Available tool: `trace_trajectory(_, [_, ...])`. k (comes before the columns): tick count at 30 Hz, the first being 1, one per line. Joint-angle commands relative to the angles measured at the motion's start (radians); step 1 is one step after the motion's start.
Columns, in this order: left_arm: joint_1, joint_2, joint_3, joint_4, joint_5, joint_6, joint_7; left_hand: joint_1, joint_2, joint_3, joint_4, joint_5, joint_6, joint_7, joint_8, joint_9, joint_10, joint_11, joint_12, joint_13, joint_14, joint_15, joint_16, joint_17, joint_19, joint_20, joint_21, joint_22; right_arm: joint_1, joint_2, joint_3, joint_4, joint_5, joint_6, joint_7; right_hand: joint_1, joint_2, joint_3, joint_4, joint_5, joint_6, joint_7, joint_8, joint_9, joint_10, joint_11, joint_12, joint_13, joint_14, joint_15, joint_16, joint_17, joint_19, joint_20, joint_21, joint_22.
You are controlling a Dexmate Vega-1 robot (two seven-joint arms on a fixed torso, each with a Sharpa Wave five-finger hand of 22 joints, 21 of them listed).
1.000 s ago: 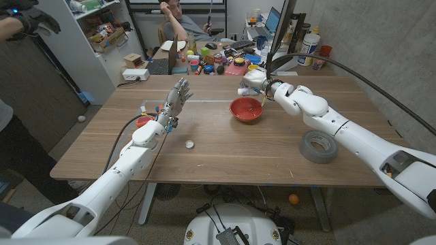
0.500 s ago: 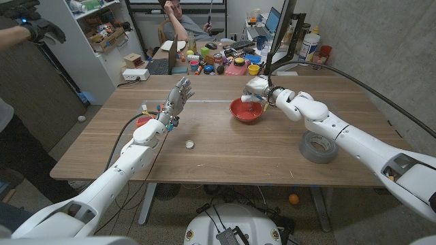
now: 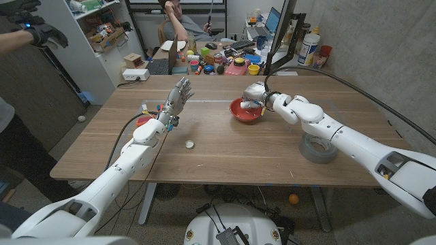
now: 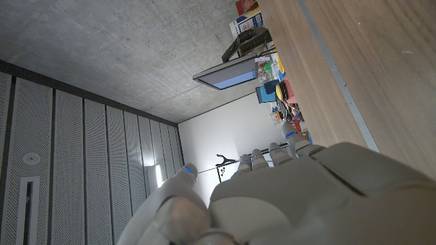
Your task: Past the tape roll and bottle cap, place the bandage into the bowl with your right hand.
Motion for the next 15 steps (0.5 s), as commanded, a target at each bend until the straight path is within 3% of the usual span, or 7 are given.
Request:
trace_trajectory(1, [-0.011, -0.008, 0.002, 0.019, 0.002, -0.001, -0.006, -0.005, 0.109, -0.005, 0.001, 0.008, -0.023, 0.002, 0.004, 0.005, -0.013, 0.001, 0.005, 0.003, -0.007, -0.031, 0.003, 0.003, 0.006, -0.047, -0.002, 0.006, 0.015, 0.011, -0.031, 0.040, 0.001, 0.003, 0.008, -0.002, 0.003, -0.012, -0.001, 0.007, 0.034, -0.022, 0.002, 0.002, 0.010, 0.001, 0.003, 0.002, 0.010, -0.040, -0.003, 0.003, 0.010, -0.136, 0.006, -0.002])
trace_trajectory(15, [-0.026, -0.018, 0.003, 0.041, 0.006, -0.004, -0.015, -0.005, 0.109, -0.006, 0.001, 0.008, -0.024, 0.001, 0.003, 0.005, -0.014, 0.000, 0.004, 0.003, -0.008, -0.030, 0.002, 0.003, 0.006, -0.048, -0.003, 0.006, 0.033, 0.021, -0.054, 0.073, -0.001, 0.007, 0.019, -0.004, 0.001, -0.023, 0.002, 0.007, 0.028, -0.025, -0.003, 0.002, 0.009, -0.003, -0.002, 0.005, 0.009, -0.040, -0.009, 0.003, 0.005, -0.133, 0.011, -0.009])
